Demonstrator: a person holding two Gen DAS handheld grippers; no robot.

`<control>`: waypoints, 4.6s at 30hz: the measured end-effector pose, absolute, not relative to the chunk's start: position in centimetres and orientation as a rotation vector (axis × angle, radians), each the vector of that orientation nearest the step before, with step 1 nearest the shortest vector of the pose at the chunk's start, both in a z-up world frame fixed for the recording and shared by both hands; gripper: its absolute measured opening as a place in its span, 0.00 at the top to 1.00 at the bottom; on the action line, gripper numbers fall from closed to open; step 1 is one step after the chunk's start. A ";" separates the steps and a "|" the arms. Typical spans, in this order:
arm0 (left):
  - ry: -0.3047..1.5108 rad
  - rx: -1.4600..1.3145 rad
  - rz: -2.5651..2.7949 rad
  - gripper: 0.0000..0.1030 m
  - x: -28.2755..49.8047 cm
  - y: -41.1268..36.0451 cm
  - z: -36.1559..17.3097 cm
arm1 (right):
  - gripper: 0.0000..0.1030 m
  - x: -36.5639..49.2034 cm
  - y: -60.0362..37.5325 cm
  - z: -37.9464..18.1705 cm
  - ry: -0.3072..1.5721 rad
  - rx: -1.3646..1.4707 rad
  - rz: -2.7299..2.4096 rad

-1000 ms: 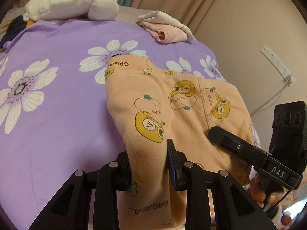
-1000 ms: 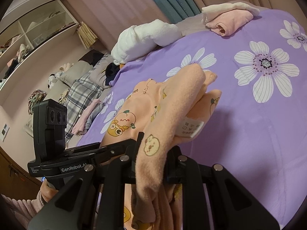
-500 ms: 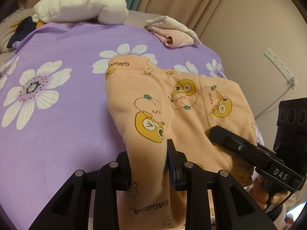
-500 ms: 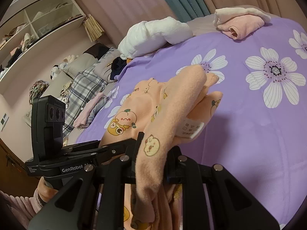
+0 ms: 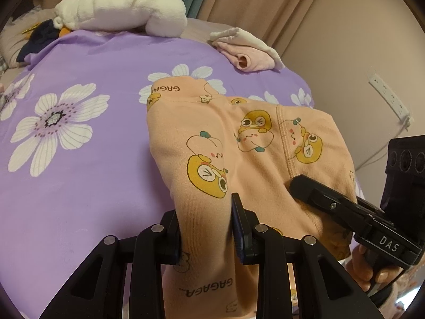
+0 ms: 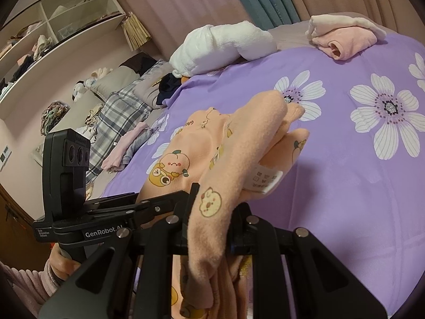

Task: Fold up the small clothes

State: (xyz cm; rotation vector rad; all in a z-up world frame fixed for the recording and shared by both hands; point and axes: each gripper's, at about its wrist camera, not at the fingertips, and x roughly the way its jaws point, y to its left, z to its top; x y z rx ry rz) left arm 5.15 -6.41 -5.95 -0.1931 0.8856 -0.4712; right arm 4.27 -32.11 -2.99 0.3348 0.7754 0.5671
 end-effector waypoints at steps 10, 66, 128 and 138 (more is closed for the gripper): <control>0.880 -0.199 -0.447 0.73 5.6 -5.5 -6.1 | 0.83 5.1 -30.4 -2.8 0.779 0.298 0.580; 0.928 -0.204 -0.361 0.73 9.3 -3.8 -7.4 | 0.83 9.2 -25.5 -4.4 0.834 0.266 0.619; 1.034 -0.214 -0.310 0.73 11.7 -4.0 -10.6 | 0.82 12.6 -23.7 -8.5 0.938 0.273 0.607; 1.049 -0.210 -0.303 0.73 12.2 -4.1 -11.3 | 0.82 13.0 -23.6 -9.3 0.956 0.284 0.602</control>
